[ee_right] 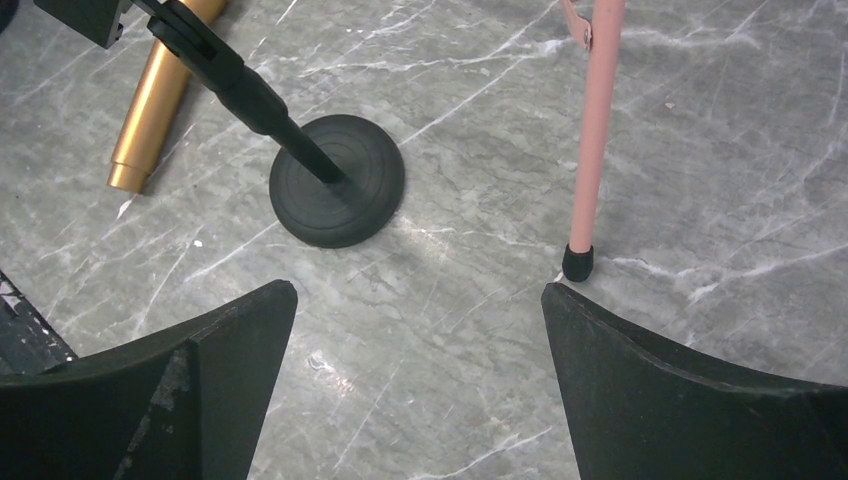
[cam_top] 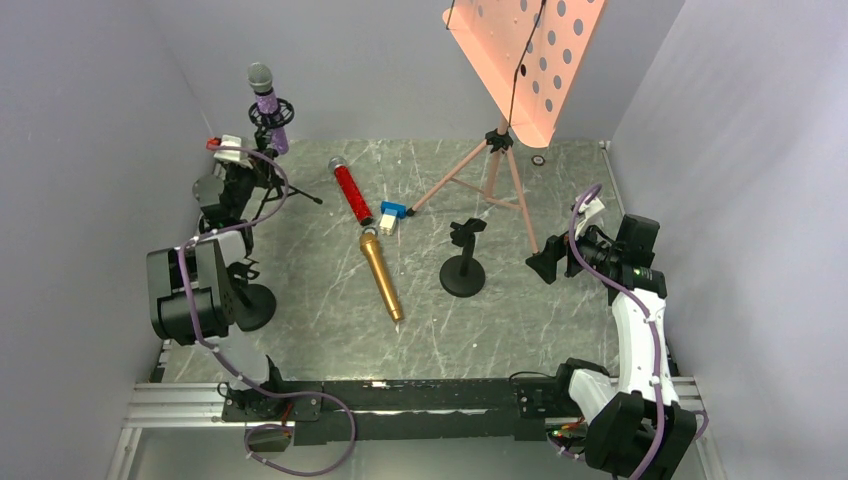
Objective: Attach the microphones to the stand
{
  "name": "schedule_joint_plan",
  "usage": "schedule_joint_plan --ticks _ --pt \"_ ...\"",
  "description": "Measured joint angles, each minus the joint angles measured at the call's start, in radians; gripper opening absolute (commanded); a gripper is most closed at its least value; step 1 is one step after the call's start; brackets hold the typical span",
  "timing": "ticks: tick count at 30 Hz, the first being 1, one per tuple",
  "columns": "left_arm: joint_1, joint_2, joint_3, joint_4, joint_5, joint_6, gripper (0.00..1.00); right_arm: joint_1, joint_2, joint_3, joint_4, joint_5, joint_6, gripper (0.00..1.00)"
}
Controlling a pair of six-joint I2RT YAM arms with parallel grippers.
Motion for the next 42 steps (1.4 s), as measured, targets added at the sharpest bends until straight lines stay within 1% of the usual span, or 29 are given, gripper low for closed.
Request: schedule_joint_plan --ticks 7,13,16,18,20,22,23,27,31,36,42 --pt "0.047 0.056 0.000 0.008 0.008 0.011 0.00 0.000 0.003 0.000 0.000 0.006 -0.001 1.00" --pt "0.052 0.073 0.000 -0.012 0.034 0.013 0.01 0.000 0.003 0.000 0.000 0.006 -0.002 1.00" --pt "0.052 0.073 0.000 -0.016 0.037 0.023 0.12 0.000 0.003 0.000 0.000 0.006 -0.002 1.00" --pt "0.052 0.073 0.000 -0.019 0.037 0.027 0.17 0.000 0.003 0.000 0.000 0.006 -0.002 1.00" --pt "0.052 0.073 -0.002 -0.019 0.036 0.026 0.25 0.000 0.003 0.000 0.000 0.006 -0.002 1.00" --pt "0.052 0.073 -0.006 -0.009 0.035 0.026 0.31 0.000 0.003 0.000 0.000 0.006 -0.002 1.00" --pt "0.052 0.073 -0.009 -0.001 0.035 0.027 0.36 0.000 0.003 0.000 0.000 0.006 -0.002 1.00" --pt "0.052 0.073 -0.014 0.039 0.032 0.030 0.46 0.000 0.003 0.000 0.000 0.006 -0.002 1.00" --pt "0.053 0.070 -0.021 0.069 0.024 0.027 0.47 0.000 0.003 0.000 0.000 0.006 -0.002 1.00" --pt "0.056 0.059 -0.027 0.092 0.019 0.027 0.38 0.000 0.000 0.000 0.000 0.006 -0.002 1.00" --pt "0.057 0.058 -0.033 0.089 0.030 0.027 0.37 0.000 -0.002 0.000 0.000 0.006 -0.002 1.00"
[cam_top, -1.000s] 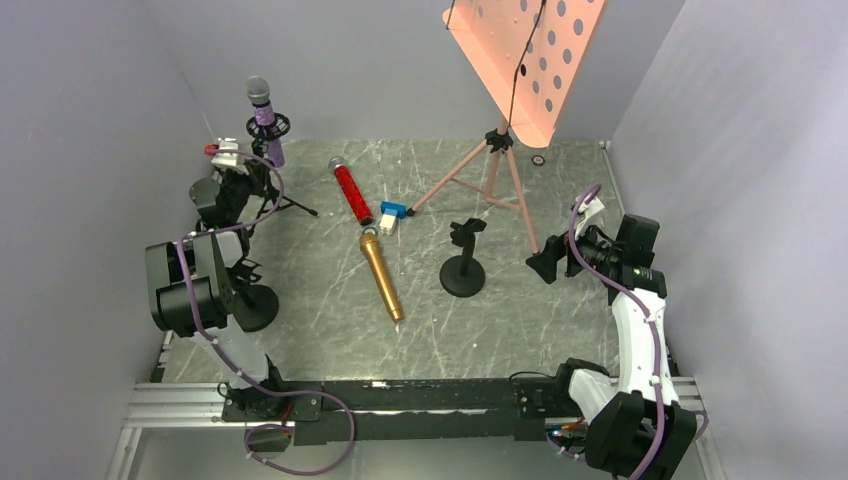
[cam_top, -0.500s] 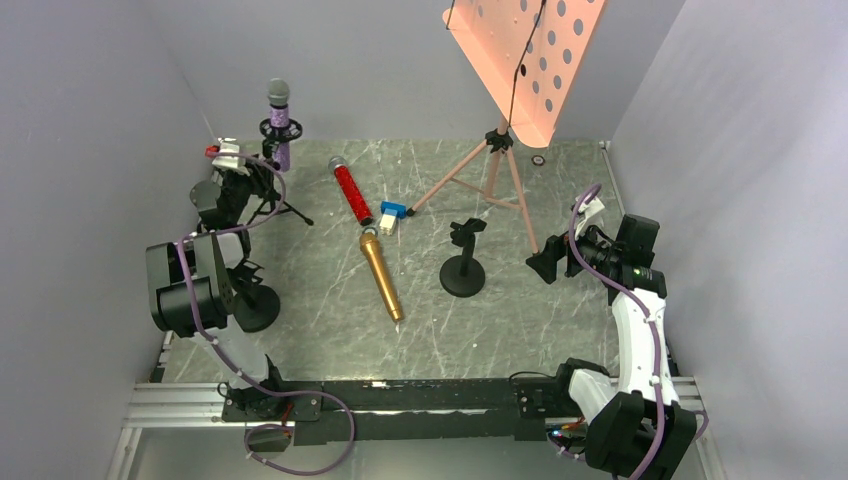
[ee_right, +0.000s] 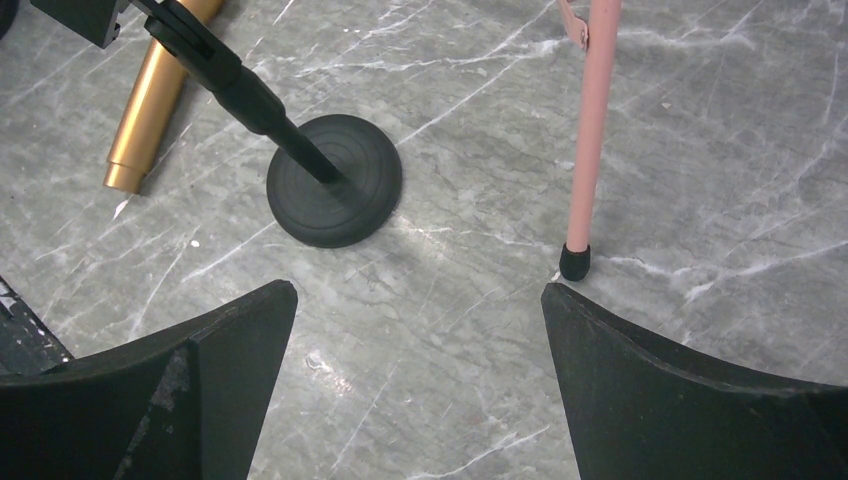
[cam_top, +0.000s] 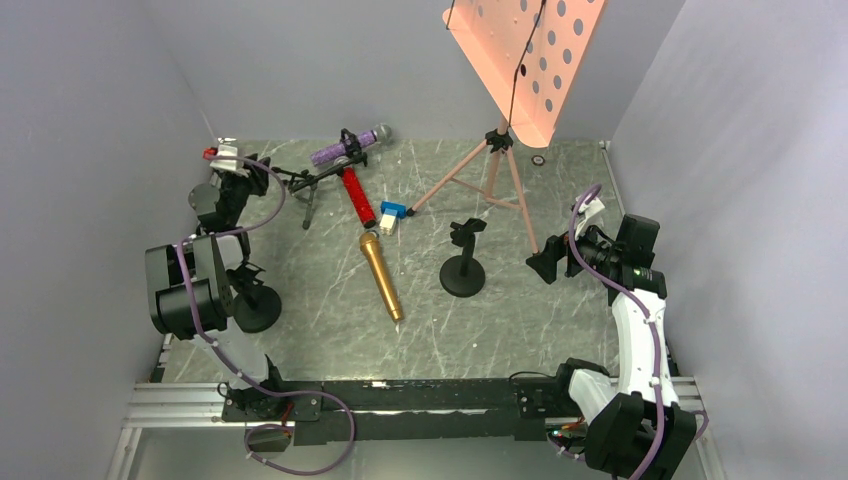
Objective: Attach the microphones to the stand
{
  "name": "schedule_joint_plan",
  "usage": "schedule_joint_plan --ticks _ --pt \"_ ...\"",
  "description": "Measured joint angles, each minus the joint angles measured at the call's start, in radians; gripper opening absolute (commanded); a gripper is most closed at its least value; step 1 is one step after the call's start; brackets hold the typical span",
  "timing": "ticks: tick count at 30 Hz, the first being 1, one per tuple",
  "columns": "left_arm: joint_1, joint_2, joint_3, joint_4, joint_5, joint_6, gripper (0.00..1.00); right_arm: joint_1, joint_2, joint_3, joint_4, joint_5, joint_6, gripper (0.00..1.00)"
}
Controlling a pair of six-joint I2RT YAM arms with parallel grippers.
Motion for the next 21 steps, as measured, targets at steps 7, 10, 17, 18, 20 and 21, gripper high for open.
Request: schedule_joint_plan --ticks 7,10,17,18,20,21 --pt "0.003 0.000 -0.011 0.002 0.018 -0.009 0.46 0.000 0.000 0.000 0.000 0.000 0.000 1.00" --pt "0.003 0.000 -0.007 -0.002 0.031 -0.032 0.52 0.000 0.000 0.000 0.000 0.000 0.000 1.00" --pt "0.003 -0.034 0.098 -0.163 0.044 -0.097 0.60 0.000 0.000 0.000 0.000 0.000 0.000 1.00" --pt "0.002 -0.041 0.140 -0.223 0.041 -0.103 0.61 0.000 0.000 0.000 0.000 0.000 0.000 1.00" --pt "0.001 -0.058 0.210 -0.322 0.030 -0.111 0.63 0.000 0.000 0.000 0.000 0.000 0.000 1.00" --pt "-0.002 -0.068 0.240 -0.370 0.025 -0.114 0.64 0.001 0.000 0.000 0.000 0.000 0.000 1.00"
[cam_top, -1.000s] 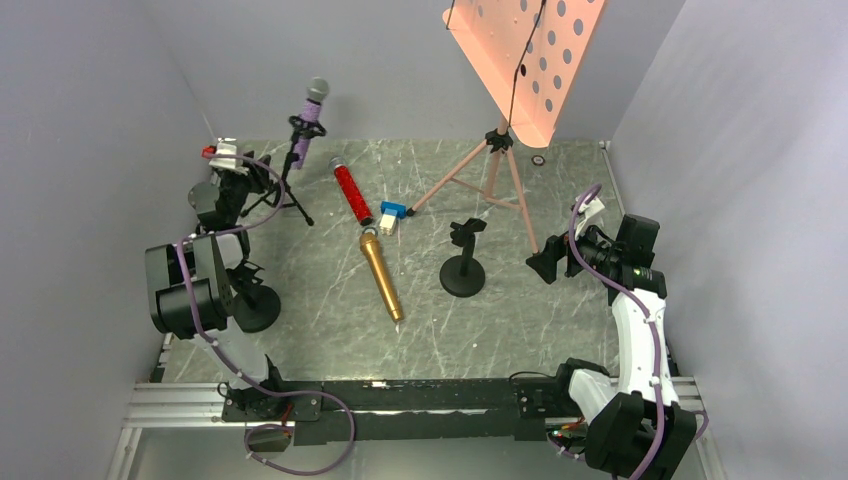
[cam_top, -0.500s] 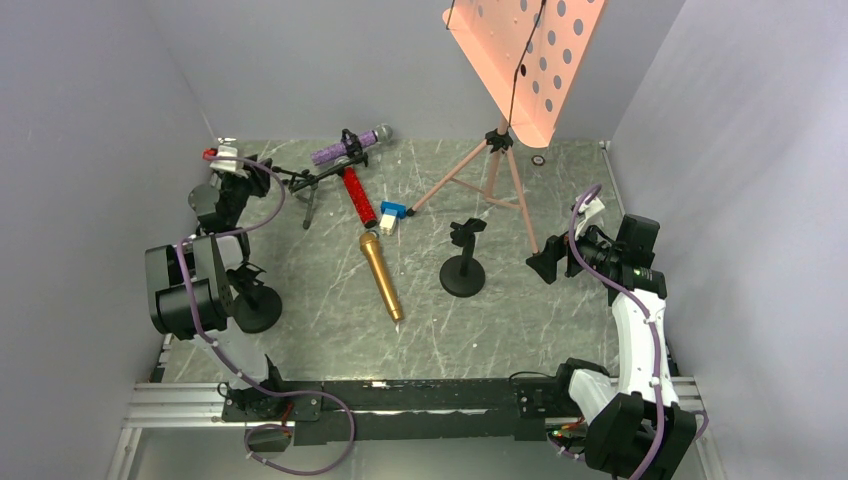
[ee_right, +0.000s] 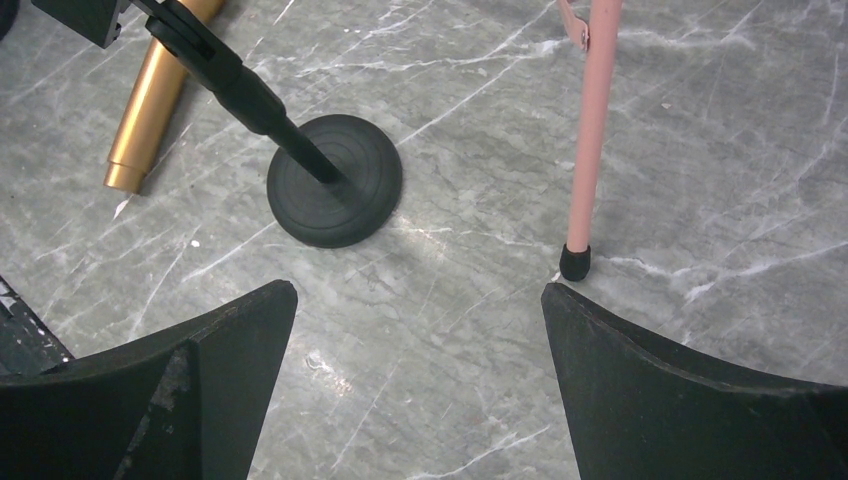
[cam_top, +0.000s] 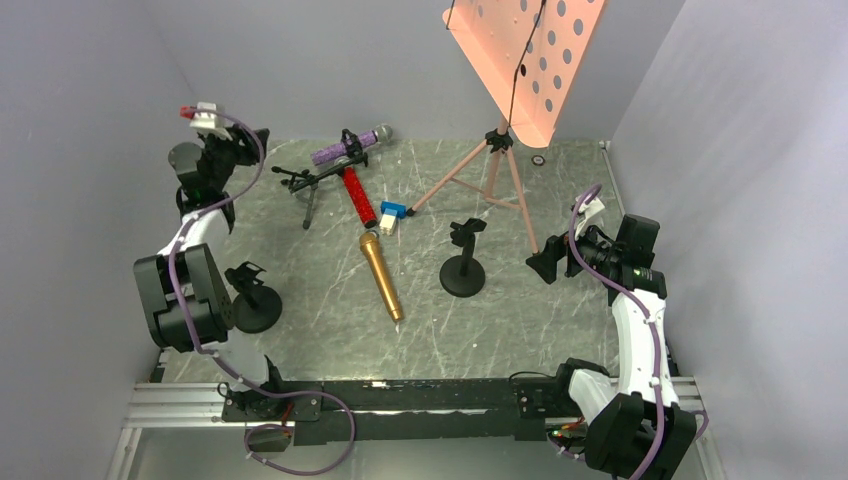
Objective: Attach the microphones to the stand
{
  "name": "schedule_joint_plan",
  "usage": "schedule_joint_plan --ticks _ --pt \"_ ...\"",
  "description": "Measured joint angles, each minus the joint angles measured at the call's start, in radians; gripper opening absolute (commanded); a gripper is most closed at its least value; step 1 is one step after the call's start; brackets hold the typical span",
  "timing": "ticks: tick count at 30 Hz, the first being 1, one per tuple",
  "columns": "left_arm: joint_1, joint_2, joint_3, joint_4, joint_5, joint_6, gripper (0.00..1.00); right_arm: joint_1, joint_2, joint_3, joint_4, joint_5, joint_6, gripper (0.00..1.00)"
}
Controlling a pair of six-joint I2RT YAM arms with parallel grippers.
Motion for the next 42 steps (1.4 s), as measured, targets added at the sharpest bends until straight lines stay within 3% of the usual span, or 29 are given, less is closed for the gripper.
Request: schedule_joint_plan --ticks 5,11,17,22,30,35,37,42 --pt "-0.041 -0.033 0.160 -0.284 -0.034 0.039 0.69 0.008 -0.005 0.000 0.000 0.000 0.000 1.00" --pt "-0.206 -0.025 0.389 -0.661 -0.119 0.204 0.76 0.019 -0.008 0.000 0.000 0.000 -0.005 1.00" --pt "-0.371 0.106 0.618 -0.956 -0.223 0.362 0.73 0.028 -0.014 0.000 0.000 0.000 -0.008 1.00" --pt "-0.428 0.270 0.743 -1.120 -0.344 0.439 0.67 0.036 -0.018 0.000 -0.003 0.000 -0.012 1.00" --pt "-0.505 0.540 0.951 -1.266 -0.510 0.532 0.55 0.037 -0.017 0.000 -0.009 0.000 -0.016 1.00" --pt "-0.538 0.590 0.978 -1.281 -0.549 0.590 0.52 0.043 -0.009 0.000 -0.013 0.000 -0.019 1.00" --pt "-0.546 0.601 0.987 -1.282 -0.556 0.607 0.47 0.045 -0.003 0.000 -0.016 0.000 -0.023 1.00" --pt "-0.561 0.642 1.006 -1.263 -0.597 0.648 0.47 0.048 0.002 0.000 -0.016 0.000 -0.026 1.00"
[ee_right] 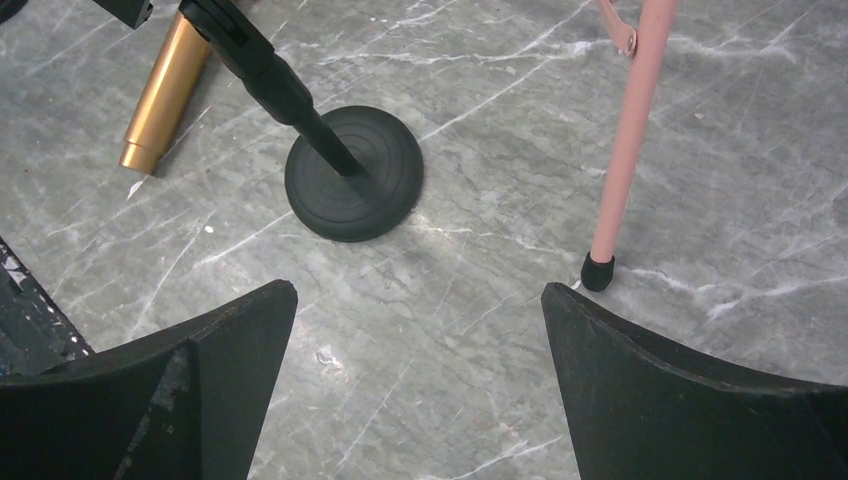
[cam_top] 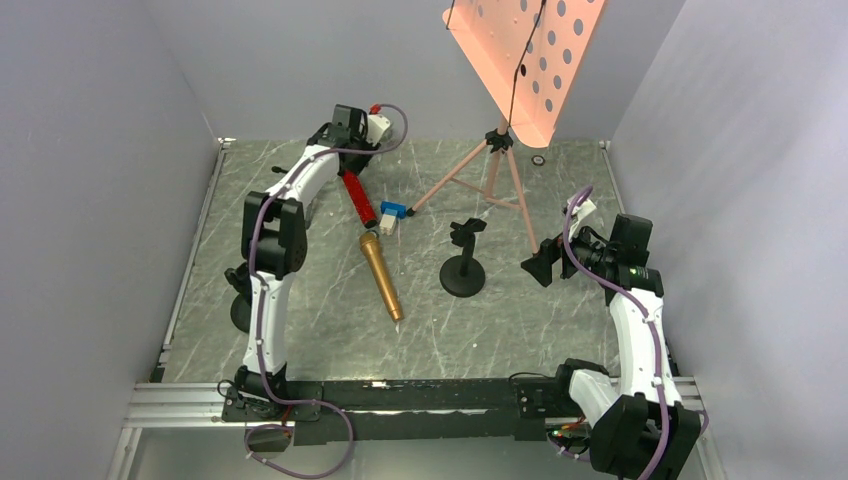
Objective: Attach the microphones to the stand
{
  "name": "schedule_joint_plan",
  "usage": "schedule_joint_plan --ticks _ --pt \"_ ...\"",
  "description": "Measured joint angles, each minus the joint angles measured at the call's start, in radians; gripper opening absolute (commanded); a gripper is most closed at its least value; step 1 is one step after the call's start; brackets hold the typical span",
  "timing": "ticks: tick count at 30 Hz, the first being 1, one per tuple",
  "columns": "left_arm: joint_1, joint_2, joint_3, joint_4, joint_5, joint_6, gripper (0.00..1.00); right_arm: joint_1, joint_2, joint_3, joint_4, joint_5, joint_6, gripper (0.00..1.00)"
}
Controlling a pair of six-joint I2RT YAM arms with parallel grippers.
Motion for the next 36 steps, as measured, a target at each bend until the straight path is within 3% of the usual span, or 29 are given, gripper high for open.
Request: schedule_joint_plan --ticks 4,7,12,14,16,22,26,31,36 --pt "-0.006 0.040 0.000 0.019 -0.041 0.026 0.47 0.001 0.002 0.000 -0.001 0.000 0.000 1.00" --pt "-0.011 0.060 0.000 0.034 -0.069 0.044 0.34 0.001 0.003 0.000 -0.002 0.000 -0.001 1.00" --pt "-0.012 0.064 -0.005 0.064 -0.098 0.069 0.30 0.001 0.007 0.000 -0.002 0.000 -0.001 1.00" --pt "-0.013 0.064 -0.008 0.069 -0.101 0.077 0.21 0.001 0.008 0.000 -0.003 0.000 -0.002 1.00" --pt "-0.014 0.064 -0.010 0.075 -0.103 0.085 0.00 0.001 0.008 0.000 -0.003 0.000 -0.003 1.00" --pt "-0.014 0.044 -0.058 0.132 -0.101 0.092 0.00 0.001 0.008 0.000 -0.003 0.000 -0.004 1.00" --pt "-0.012 -0.042 -0.209 0.230 -0.083 0.090 0.00 0.001 0.008 0.000 -0.003 0.000 -0.005 1.00" --pt "0.024 -0.221 -0.417 0.326 0.005 0.020 0.00 0.001 0.008 0.000 -0.004 0.001 -0.005 1.00" --pt "0.128 -0.418 -0.568 0.498 0.150 -0.102 0.00 0.001 0.008 0.000 -0.005 0.000 -0.005 1.00"
